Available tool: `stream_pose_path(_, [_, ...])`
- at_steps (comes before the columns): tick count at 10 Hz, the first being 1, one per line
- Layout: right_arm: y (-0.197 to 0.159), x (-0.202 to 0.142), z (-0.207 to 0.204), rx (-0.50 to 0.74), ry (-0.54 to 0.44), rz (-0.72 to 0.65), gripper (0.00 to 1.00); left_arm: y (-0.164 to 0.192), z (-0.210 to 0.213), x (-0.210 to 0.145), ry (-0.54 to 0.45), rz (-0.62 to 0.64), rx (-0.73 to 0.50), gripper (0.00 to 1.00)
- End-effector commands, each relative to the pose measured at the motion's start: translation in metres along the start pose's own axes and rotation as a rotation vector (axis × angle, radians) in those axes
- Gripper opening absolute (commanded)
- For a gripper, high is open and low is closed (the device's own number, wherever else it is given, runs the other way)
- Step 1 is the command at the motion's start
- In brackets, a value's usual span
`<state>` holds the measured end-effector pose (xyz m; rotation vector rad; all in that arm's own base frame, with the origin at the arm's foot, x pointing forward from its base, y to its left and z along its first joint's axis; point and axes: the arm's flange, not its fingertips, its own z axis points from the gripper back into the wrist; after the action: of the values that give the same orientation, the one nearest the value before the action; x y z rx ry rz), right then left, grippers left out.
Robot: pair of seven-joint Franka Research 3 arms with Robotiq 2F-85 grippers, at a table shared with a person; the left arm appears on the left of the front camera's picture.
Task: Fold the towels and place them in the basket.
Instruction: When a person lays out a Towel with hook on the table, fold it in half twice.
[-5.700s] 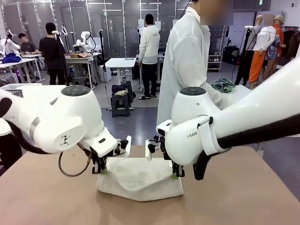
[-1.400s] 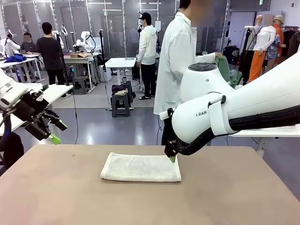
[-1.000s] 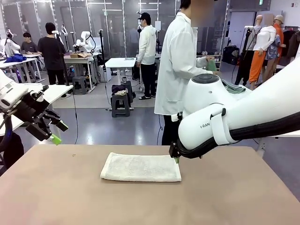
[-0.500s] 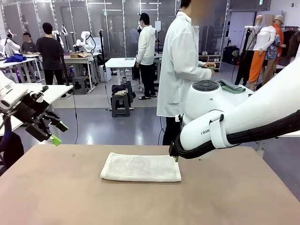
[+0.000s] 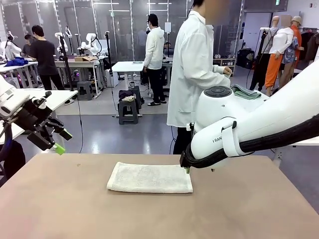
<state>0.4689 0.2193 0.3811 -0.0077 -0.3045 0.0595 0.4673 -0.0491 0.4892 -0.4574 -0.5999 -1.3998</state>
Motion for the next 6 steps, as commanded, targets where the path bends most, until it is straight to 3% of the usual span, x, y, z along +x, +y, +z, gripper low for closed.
stream_pose_path(1, [0.011, 0.024, -0.031, -0.014, 0.002, -0.036, 1.00, 0.000, 0.000, 0.000, 0.000, 0.000, 0.000, 1.00])
stream_pose_path(6, [0.012, 0.037, -0.076, 0.029, 0.001, -0.116, 1.00, 0.000, 0.000, 0.000, 0.000, 0.000, 0.000, 1.00])
